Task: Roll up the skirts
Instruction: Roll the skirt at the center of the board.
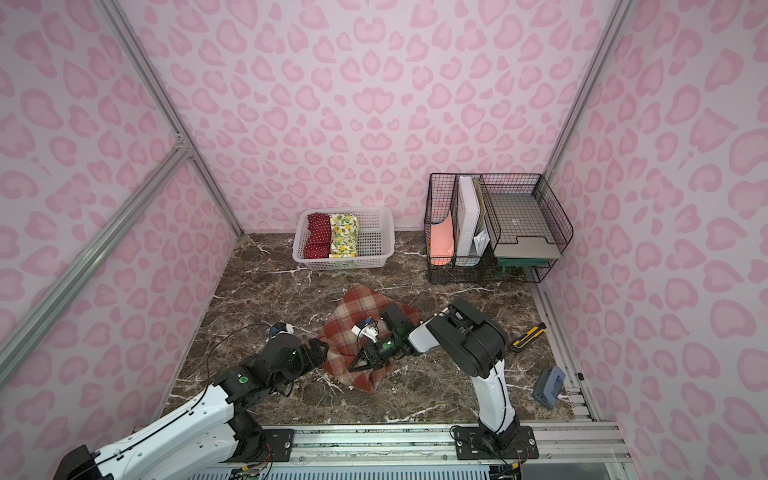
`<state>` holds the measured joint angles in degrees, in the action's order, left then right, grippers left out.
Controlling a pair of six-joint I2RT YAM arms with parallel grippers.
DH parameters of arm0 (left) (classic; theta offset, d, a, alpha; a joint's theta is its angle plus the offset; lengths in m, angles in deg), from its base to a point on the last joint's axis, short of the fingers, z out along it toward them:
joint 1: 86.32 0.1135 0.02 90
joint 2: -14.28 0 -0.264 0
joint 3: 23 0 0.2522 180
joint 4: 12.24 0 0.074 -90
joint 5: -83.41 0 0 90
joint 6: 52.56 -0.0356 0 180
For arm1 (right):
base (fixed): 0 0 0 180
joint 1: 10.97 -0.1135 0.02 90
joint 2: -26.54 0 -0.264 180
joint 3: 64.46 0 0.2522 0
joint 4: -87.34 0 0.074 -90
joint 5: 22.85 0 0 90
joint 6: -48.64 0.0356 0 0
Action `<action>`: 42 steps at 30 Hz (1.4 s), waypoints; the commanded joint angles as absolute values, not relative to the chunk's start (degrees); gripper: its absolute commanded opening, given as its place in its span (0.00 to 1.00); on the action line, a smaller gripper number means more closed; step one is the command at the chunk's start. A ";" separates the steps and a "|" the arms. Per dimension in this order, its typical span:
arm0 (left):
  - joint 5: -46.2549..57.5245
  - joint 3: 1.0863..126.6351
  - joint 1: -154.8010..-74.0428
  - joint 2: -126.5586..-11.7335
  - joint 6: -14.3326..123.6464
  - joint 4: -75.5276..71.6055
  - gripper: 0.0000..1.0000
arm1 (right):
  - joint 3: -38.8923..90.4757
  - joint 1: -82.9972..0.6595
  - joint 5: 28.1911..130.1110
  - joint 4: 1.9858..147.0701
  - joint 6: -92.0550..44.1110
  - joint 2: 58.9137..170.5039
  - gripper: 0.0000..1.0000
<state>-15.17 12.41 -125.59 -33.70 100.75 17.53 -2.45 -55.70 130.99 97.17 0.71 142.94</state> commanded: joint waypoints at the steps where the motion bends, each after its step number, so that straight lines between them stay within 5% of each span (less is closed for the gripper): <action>1: -15.74 14.15 -126.87 -38.52 101.48 13.13 0.98 | -2.45 -55.61 125.50 93.55 -1.10 143.66 0.01; 4: -16.89 14.17 -128.96 -42.97 103.21 11.93 0.98 | -2.38 -55.66 125.02 92.37 -2.06 142.96 0.01; 8: -18.03 13.24 -129.37 -46.77 104.14 8.88 0.78 | -2.72 -55.62 123.78 90.59 -3.27 141.89 0.02; 10: -17.82 13.94 -129.32 -49.10 103.00 8.24 0.59 | -3.30 -55.77 123.25 89.83 -3.68 141.14 0.05; 13: -17.99 15.52 -129.40 -51.81 102.21 8.96 0.00 | -3.25 -56.74 119.59 84.92 -6.48 139.44 0.24; 15: -18.01 16.63 -129.45 -53.08 101.34 10.03 0.00 | -3.81 -57.81 116.79 82.18 -8.23 137.24 0.39; 18: -17.96 17.69 -129.57 -54.04 99.75 11.61 0.00 | -4.94 -59.64 108.75 75.77 -10.95 131.50 0.49; 29: -15.59 19.96 -129.74 -55.50 95.56 15.45 0.00 | -1.37 -70.41 67.17 46.74 -17.57 104.74 0.59; 35: -14.97 21.47 -129.75 -56.64 94.83 15.76 0.00 | 1.73 -77.22 63.09 56.25 -23.66 105.12 0.54; 42: -14.94 21.06 -129.83 -56.23 94.98 15.79 0.00 | 0.75 -79.38 69.67 69.04 -30.72 110.58 0.60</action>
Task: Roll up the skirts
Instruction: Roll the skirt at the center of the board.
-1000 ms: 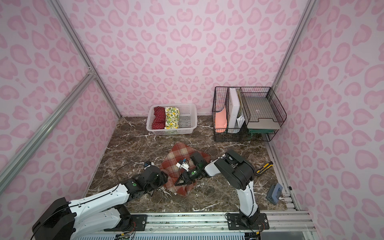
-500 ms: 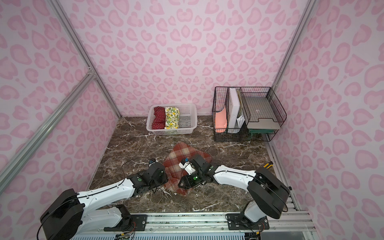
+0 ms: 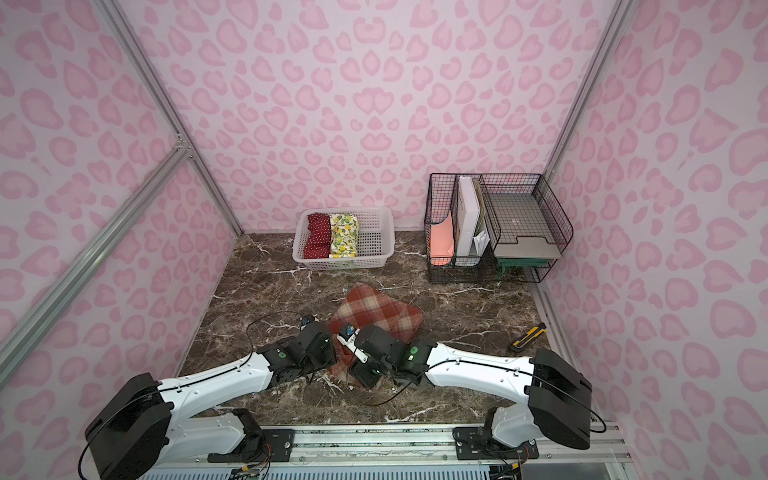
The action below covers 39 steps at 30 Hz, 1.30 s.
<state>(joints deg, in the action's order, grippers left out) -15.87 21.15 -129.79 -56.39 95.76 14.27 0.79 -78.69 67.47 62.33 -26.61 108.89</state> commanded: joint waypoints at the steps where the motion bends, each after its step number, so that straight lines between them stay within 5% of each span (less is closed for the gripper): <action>1: -15.03 21.00 -129.82 -56.22 94.96 15.79 0.00 | 0.75 -79.95 69.93 69.86 -31.05 111.62 0.60; 14: -15.37 19.88 -129.81 -55.82 95.43 14.89 0.00 | -4.36 -80.40 66.47 72.72 -28.46 121.40 0.62; 26: -15.92 19.71 -128.94 -53.38 94.70 15.77 0.00 | -1.99 -86.24 58.84 59.16 -19.39 132.26 0.61; 29: -15.44 19.42 -127.54 -52.00 94.35 16.31 0.00 | -0.28 -88.55 57.76 54.26 -15.68 135.88 0.51; 36: -13.79 18.39 -123.61 -49.40 93.70 17.67 0.00 | -0.35 -89.35 59.44 51.43 -13.61 135.04 0.00; 37: -13.95 18.66 -123.08 -48.89 93.45 18.58 0.09 | -0.32 -89.00 60.67 51.75 -14.12 134.22 0.00; 39: -14.94 19.39 -121.74 -46.49 92.79 21.68 0.45 | -0.59 -87.19 66.89 54.08 -15.03 131.52 0.00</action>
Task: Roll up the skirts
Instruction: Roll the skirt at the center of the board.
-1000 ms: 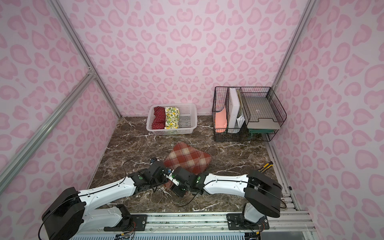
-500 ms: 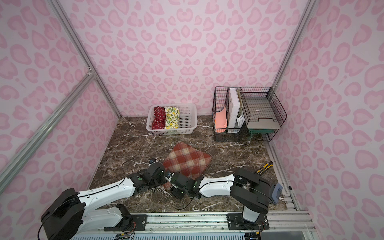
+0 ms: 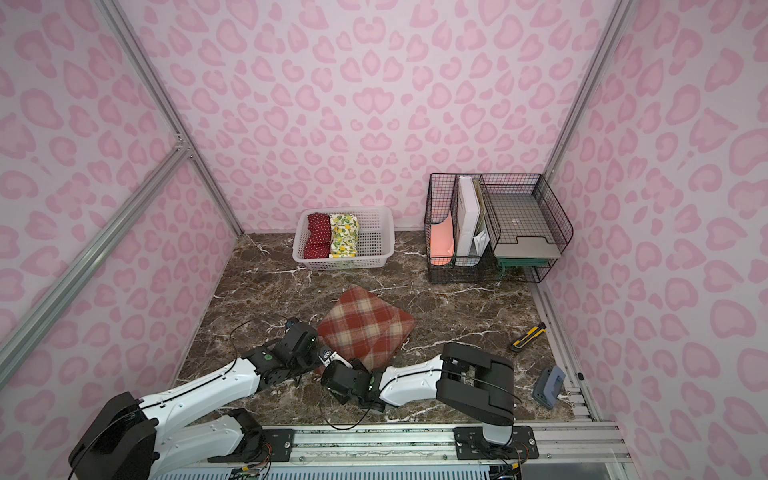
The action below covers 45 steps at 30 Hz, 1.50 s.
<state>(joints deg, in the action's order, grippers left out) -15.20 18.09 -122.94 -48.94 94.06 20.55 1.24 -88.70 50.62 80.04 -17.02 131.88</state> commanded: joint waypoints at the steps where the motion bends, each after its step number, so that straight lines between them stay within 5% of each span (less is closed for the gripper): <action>1: -15.72 19.73 -121.03 -44.88 92.43 23.26 0.58 | -0.83 -86.13 69.83 55.27 -14.95 130.29 0.00; 3: -17.70 20.42 -119.44 -39.94 91.65 27.87 0.87 | -0.78 -83.28 76.93 57.79 -14.45 127.70 0.00; 5: -20.42 20.90 -119.02 -34.65 91.02 31.94 0.98 | -1.46 -79.63 85.75 62.41 -13.00 125.71 0.00; 10: -19.76 19.54 -119.11 -28.53 91.93 35.31 0.98 | -4.48 -69.51 105.93 75.99 -6.54 126.22 0.00; 15: -19.37 15.55 -123.12 -27.45 96.69 30.63 0.97 | -4.45 -62.38 115.00 83.57 -2.04 132.58 0.00; 31: -25.32 11.37 -131.79 -36.81 107.83 15.29 0.98 | -6.31 -54.38 118.69 89.22 -1.71 142.17 0.00; 39: -22.07 10.12 -131.96 -53.27 110.60 3.45 0.96 | -6.35 -53.66 119.62 89.66 -1.28 141.42 0.00; 43: -22.95 10.31 -132.34 -57.10 111.23 2.37 0.84 | -7.18 -53.33 119.43 90.57 -0.66 140.99 0.00; 45: -24.17 10.05 -132.30 -57.35 110.99 2.70 0.67 | -7.72 -53.31 119.39 90.69 -0.41 140.57 0.00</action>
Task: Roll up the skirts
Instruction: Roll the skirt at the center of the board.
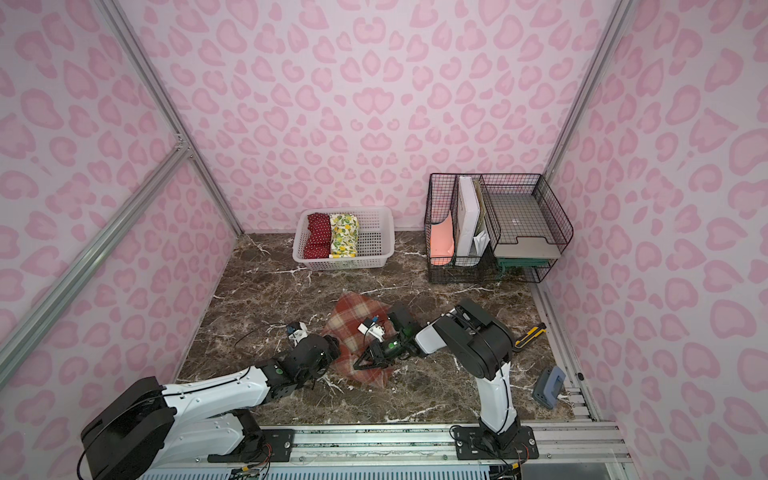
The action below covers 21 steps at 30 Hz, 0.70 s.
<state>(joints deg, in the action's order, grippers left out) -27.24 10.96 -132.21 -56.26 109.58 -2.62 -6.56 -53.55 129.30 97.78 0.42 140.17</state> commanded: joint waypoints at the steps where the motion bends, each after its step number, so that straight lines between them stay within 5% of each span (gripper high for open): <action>1: -24.71 9.99 -132.32 -57.30 110.64 2.95 0.60 | -7.97 -53.33 119.40 90.80 -0.26 140.30 0.00; 4: -26.71 10.20 -132.29 -56.58 108.52 3.57 0.26 | -9.01 -53.42 117.47 89.42 -0.60 138.71 0.09; 5: -27.69 10.75 -132.32 -56.18 108.21 4.89 0.00 | -9.43 -53.41 116.38 88.23 -1.11 137.80 0.22; 7: -29.07 11.84 -132.35 -55.79 106.65 6.80 0.00 | -10.48 -53.72 112.92 84.30 -3.08 134.69 0.41; 10: -29.38 13.55 -132.33 -55.63 104.55 9.00 0.00 | -12.10 -54.42 107.00 77.28 -6.33 127.10 0.53; 18: -26.03 15.53 -132.29 -57.56 100.40 10.25 0.00 | -4.17 -63.65 66.05 45.03 -13.25 104.28 0.56; 21: -25.24 15.65 -132.31 -58.20 100.06 9.97 0.00 | -1.07 -71.12 54.26 43.35 -16.14 100.24 0.47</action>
<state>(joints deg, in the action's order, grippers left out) -26.98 15.75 -132.36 -57.51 103.00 3.94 -2.95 -66.91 72.82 52.87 -11.86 102.38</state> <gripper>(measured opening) 0.167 0.497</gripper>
